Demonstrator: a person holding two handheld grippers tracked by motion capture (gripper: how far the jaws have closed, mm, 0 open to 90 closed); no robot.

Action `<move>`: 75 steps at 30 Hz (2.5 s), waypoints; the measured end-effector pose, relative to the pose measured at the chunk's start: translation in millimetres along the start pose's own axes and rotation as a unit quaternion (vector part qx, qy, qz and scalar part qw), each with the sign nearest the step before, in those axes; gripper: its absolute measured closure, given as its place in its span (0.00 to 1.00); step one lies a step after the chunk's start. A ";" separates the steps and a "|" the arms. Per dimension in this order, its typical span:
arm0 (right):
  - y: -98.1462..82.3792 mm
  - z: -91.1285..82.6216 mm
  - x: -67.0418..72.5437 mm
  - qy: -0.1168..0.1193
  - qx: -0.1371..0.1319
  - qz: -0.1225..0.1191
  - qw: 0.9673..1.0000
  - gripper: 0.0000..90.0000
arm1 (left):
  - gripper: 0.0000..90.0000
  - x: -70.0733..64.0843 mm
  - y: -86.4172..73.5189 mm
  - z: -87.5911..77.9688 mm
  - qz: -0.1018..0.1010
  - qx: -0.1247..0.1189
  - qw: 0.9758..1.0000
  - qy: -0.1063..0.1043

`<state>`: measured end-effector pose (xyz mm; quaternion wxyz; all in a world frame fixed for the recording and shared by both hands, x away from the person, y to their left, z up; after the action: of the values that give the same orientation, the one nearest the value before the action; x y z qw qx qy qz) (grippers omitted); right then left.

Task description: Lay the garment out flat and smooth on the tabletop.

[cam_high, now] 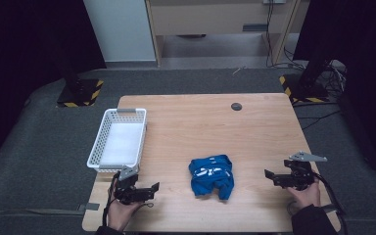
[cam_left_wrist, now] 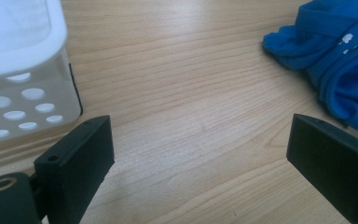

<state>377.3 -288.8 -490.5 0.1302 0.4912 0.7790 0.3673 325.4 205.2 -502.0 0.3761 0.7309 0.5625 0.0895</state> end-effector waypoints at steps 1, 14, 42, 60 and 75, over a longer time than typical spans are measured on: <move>0.9 0.1 1.4 0.001 0.001 -0.001 1.000 0.04 | 0.08 -2.2 0.3 -0.5 0.000 0.000 1.000 -0.001; 10.5 -1.1 14.6 0.010 -0.010 -0.016 1.000 0.05 | 0.09 -24.9 12.8 1.8 0.032 -0.012 0.999 -0.008; 31.7 8.0 35.3 0.026 -0.033 -0.029 0.999 0.08 | 0.10 -50.5 43.1 28.6 0.068 -0.034 0.997 -0.026; 42.7 16.3 47.5 0.037 -0.035 -0.047 0.998 0.09 | 0.11 -53.4 60.7 42.6 0.070 -0.040 0.996 -0.030; 55.9 28.0 58.3 0.049 -0.042 -0.056 0.996 0.11 | 0.13 -59.8 68.8 55.8 0.066 -0.037 0.996 -0.051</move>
<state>402.3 -212.3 -461.6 0.1331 0.4222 0.7946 0.4154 387.2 121.2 -478.9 0.4241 0.7558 0.4893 0.0977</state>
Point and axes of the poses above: each handheld gripper's, and its own axes: z roughly forward along the jaws, y roughly out of its top, x roughly to its left, the point moved 4 cm from there along z, roughly forward along the jaws, and after that the axes turned 3 degrees about -z, right-handed, at the moved point
